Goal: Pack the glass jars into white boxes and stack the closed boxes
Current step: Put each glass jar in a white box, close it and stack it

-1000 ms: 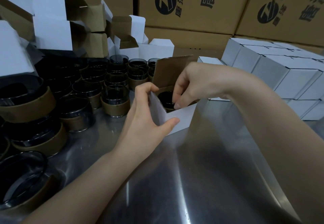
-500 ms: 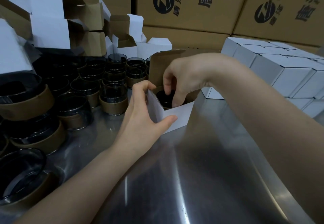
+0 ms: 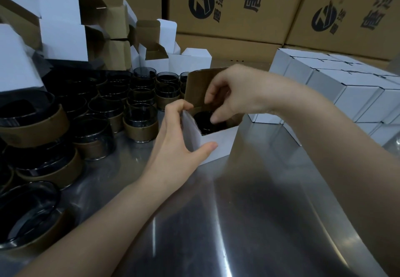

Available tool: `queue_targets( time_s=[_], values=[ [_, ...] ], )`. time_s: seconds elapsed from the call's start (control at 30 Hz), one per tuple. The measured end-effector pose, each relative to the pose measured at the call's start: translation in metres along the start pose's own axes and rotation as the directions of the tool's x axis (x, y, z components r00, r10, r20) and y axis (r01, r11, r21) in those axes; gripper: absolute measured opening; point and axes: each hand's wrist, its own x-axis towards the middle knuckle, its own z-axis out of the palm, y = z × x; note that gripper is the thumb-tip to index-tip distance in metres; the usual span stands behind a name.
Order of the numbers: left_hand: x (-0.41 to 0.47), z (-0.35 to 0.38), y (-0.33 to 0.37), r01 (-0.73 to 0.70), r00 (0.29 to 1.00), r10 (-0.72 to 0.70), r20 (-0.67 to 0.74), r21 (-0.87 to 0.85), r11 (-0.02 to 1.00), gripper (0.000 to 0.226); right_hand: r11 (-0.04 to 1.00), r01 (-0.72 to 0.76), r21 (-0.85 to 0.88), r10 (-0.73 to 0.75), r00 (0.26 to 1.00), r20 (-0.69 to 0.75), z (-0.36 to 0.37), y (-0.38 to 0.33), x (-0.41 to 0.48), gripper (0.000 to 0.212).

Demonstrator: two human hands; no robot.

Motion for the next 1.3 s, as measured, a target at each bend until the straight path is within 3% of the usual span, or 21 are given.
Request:
queue_targets(
  time_s=[0.07, 0.13, 0.2, 0.27, 0.33, 0.43, 0.5, 0.63, 0.8, 1.0, 1.2, 1.3],
  values=[
    [0.0, 0.0, 0.0, 0.003, 1.0, -0.003, 0.011, -0.001, 1.0, 0.076, 0.981, 0.052, 0.189, -0.017, 0.982, -0.186, 0.0, 0.01, -0.007, 0.016],
    [-0.001, 0.001, 0.0, 0.011, 1.0, -0.011, 0.024, 0.0, 1.0, 0.076, 0.939, 0.088, 0.331, 0.049, 0.922, -0.384, 0.005, 0.022, -0.011, 0.023],
    [-0.001, 0.0, 0.001, 0.022, 0.999, -0.021, 0.046, -0.005, 1.0, 0.076, 0.839, 0.099, 0.535, 0.196, 0.862, -0.467, 0.013, 0.032, -0.012, 0.032],
    [-0.001, 0.0, 0.003, 0.028, 0.997, -0.028, 0.067, -0.006, 1.0, 0.075, 0.671, 0.099, 0.735, 0.327, 0.851, -0.412, 0.024, 0.043, -0.011, 0.029],
    [-0.001, -0.002, 0.006, 0.029, 0.996, -0.029, 0.082, 0.001, 1.0, 0.073, 0.516, 0.075, 0.853, 0.362, 0.884, -0.297, 0.036, 0.054, -0.007, 0.023],
    [-0.001, -0.002, 0.009, 0.029, 0.993, -0.032, 0.115, 0.027, 0.999, 0.069, 0.325, 0.048, 0.944, 0.254, 0.957, -0.136, 0.054, 0.068, -0.001, 0.025],
    [-0.002, -0.001, 0.01, 0.05, 0.99, -0.05, 0.135, 0.001, 0.999, 0.06, 0.253, 0.028, 0.967, 0.166, 0.983, -0.072, 0.061, 0.073, 0.0, 0.029],
    [0.0, -0.002, 0.013, 0.128, 0.984, -0.111, 0.138, -0.12, 0.984, 0.031, 0.23, -0.001, 0.973, 0.113, 0.993, -0.026, 0.069, 0.08, 0.003, 0.036],
    [0.004, -0.002, 0.011, 0.154, 0.986, -0.137, 0.094, -0.198, 0.968, 0.026, 0.188, -0.05, 0.981, 0.077, 0.996, 0.036, 0.073, 0.077, 0.003, 0.041],
    [0.007, -0.003, 0.015, 0.156, 0.988, -0.136, 0.078, -0.373, 0.915, 0.038, 0.224, -0.034, 0.974, 0.053, 0.998, 0.023, 0.074, 0.076, 0.004, 0.023],
    [0.008, -0.001, 0.015, 0.166, 0.985, -0.171, 0.034, -0.483, 0.86, 0.073, 0.347, 0.01, 0.938, 0.078, 0.996, -0.039, 0.076, 0.072, 0.006, 0.048],
    [0.009, -0.001, 0.015, 0.183, 0.982, -0.176, 0.061, -0.499, 0.847, 0.075, 0.379, 0.051, 0.924, 0.059, 0.995, -0.079, 0.077, 0.068, 0.007, 0.042]
  ],
)
